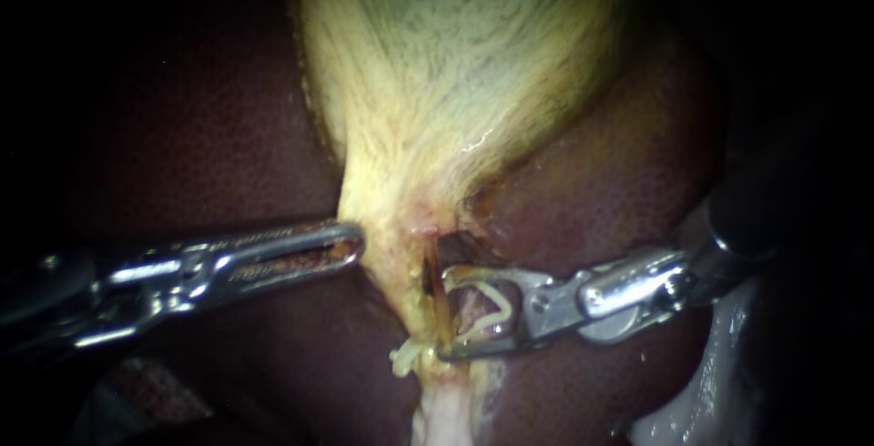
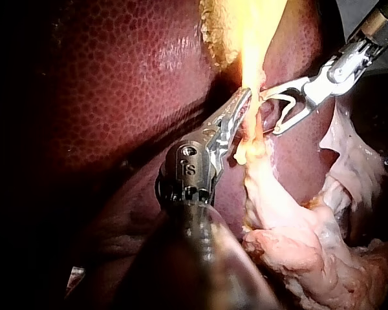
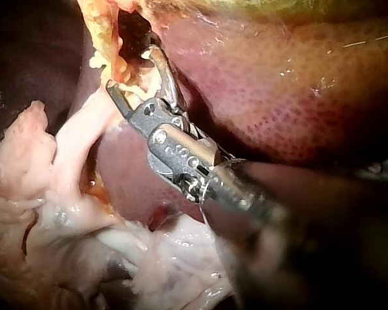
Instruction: Clipping second clip left tube
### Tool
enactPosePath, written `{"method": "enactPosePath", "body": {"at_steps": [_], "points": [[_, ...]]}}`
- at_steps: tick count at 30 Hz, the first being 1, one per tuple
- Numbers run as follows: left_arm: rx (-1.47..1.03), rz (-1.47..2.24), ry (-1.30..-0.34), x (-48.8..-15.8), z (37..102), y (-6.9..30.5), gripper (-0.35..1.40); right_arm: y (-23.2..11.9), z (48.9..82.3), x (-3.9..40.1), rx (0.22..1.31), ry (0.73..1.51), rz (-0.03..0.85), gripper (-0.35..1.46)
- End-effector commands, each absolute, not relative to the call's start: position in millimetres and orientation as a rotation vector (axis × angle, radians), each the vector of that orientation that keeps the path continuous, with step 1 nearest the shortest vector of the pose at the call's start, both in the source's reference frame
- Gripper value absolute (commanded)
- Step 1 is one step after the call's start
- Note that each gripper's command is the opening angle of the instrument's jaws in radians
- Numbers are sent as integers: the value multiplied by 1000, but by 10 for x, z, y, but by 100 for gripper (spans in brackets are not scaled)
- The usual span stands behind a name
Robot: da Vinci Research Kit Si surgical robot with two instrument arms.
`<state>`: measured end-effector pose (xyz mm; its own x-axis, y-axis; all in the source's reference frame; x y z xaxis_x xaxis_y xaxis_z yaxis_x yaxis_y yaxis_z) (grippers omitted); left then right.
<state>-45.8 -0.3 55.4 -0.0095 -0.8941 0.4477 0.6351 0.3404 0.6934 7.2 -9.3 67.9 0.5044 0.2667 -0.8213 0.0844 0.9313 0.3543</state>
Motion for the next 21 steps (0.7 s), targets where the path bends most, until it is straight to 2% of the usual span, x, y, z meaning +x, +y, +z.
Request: {"method": "enactPosePath", "body": {"at_steps": [1, 5, 9, 21], "points": [[328, -1242, -992, -458, 555, -3, -35, -92, 672, 69, 372, 1050, 119, 59], [328, -1242, -992, -459, 556, -2, -35, -92, 648, 67, 378, 1060, 131, 59], [328, -1242, -992, -459, 558, -1, -35, -101, 634, 83, 371, 1080, 145, 59], [328, -1242, -992, -460, 559, 0, -35, -115, 643, 121, 386, 1098, 133, 59]]}}
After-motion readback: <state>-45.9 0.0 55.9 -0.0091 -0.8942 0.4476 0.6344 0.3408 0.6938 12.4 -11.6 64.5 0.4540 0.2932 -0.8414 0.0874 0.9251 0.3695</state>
